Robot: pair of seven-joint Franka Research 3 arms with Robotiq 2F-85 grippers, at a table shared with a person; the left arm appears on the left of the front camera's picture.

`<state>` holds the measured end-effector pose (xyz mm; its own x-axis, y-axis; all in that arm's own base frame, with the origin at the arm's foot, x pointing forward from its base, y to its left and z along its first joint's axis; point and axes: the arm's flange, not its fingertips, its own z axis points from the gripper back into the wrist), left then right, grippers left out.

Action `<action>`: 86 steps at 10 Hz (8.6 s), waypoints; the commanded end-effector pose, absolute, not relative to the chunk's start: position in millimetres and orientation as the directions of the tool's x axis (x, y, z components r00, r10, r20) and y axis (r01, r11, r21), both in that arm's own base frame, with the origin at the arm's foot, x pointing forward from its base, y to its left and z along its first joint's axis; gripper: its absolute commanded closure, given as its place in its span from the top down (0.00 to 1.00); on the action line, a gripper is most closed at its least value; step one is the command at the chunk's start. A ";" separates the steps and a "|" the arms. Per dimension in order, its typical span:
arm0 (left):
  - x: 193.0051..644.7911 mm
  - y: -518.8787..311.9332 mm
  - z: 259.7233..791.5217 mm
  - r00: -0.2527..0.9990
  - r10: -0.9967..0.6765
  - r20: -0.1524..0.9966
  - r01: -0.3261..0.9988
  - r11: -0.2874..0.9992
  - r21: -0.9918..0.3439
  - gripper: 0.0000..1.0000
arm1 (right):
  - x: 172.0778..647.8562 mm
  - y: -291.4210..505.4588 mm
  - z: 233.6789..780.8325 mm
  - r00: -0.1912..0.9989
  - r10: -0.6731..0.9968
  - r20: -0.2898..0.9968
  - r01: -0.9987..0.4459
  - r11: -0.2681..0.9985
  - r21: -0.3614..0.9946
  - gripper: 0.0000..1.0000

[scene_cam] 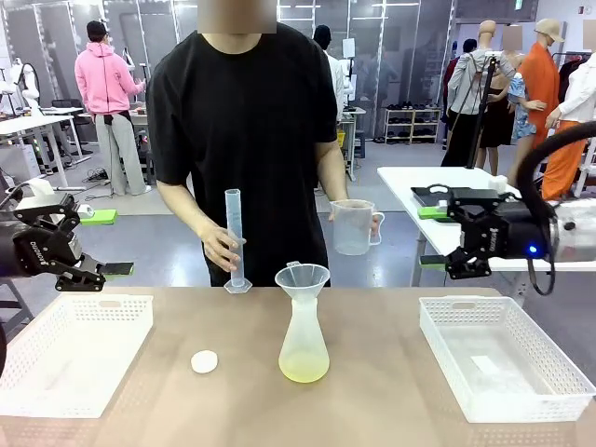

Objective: Prepare the solutions needed for the experiment.
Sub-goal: Once the solution is in the Big flask , pick up the Plastic Funnel and place it back into the right Organizing basket.

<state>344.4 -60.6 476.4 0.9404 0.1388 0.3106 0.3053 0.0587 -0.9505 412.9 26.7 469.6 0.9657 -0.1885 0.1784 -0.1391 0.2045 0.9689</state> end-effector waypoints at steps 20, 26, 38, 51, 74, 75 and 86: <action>343.3 -60.5 477.6 0.941 0.133 0.312 0.309 0.046 -0.950 1.00 | 462.1 159.6 532.6 0.969 0.015 0.246 -0.160 0.797 0.582 1.00; 343.3 -60.5 477.6 0.941 0.133 0.312 0.309 0.046 -0.950 1.00 | 486.4 206.1 521.7 0.983 0.080 0.166 -0.152 0.863 0.481 1.00; 343.3 -60.5 477.6 0.941 0.133 0.312 0.309 0.046 -0.950 1.00 | 513.8 249.7 464.4 0.996 0.092 0.015 -0.089 0.877 0.472 1.00; 343.3 -60.5 477.6 0.941 0.133 0.312 0.309 0.046 -0.950 1.00 | 505.5 246.1 462.4 0.999 0.036 -0.024 -0.021 0.890 0.456 0.26; 343.3 -60.5 477.6 0.941 0.133 0.312 0.309 0.046 -0.950 1.00 | 459.3 225.0 554.3 0.967 0.046 0.249 -0.177 0.826 0.535 0.00; 343.3 -60.5 477.6 0.941 0.133 0.312 0.309 0.046 -0.950 1.00 | 457.6 223.4 557.5 0.966 0.049 0.254 -0.182 0.827 0.532 0.00; 343.3 -60.5 477.6 0.941 0.133 0.312 0.309 0.046 -0.950 1.00 | 413.0 19.7 551.6 0.908 -0.366 0.204 0.202 0.809 0.552 0.00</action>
